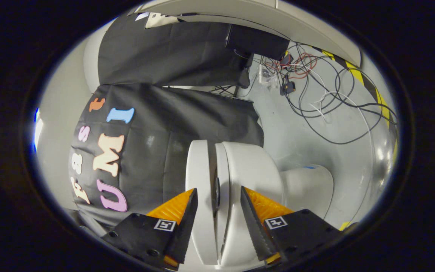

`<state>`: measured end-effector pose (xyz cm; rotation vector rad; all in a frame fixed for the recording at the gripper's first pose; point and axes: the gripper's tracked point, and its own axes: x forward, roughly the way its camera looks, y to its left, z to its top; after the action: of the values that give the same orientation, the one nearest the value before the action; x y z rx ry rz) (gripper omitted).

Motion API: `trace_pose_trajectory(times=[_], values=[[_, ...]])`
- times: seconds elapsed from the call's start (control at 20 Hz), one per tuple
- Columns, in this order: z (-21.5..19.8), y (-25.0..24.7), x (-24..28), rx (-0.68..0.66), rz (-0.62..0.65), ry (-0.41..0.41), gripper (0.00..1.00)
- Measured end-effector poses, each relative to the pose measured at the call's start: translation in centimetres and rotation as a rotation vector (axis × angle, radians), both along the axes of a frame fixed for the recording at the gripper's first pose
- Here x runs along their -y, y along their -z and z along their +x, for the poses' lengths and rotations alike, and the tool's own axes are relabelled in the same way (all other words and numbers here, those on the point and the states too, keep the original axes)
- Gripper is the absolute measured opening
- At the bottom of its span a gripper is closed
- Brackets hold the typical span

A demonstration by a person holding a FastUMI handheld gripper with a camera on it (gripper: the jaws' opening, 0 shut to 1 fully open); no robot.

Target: Open the toilet lid.

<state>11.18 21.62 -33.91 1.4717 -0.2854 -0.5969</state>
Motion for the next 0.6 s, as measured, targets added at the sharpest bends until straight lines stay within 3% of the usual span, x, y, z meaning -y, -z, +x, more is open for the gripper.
trace_pose_trajectory(times=[0.2, 0.5, 0.6], values=[[0.3, 0.0, 0.1, 0.025, 0.048, 0.001, 0.61], [0.3, -0.5, 0.9, 0.026, 0.007, 0.008, 0.46], [0.1, 0.3, 1.4, 0.008, 0.072, 0.031, 0.28]])
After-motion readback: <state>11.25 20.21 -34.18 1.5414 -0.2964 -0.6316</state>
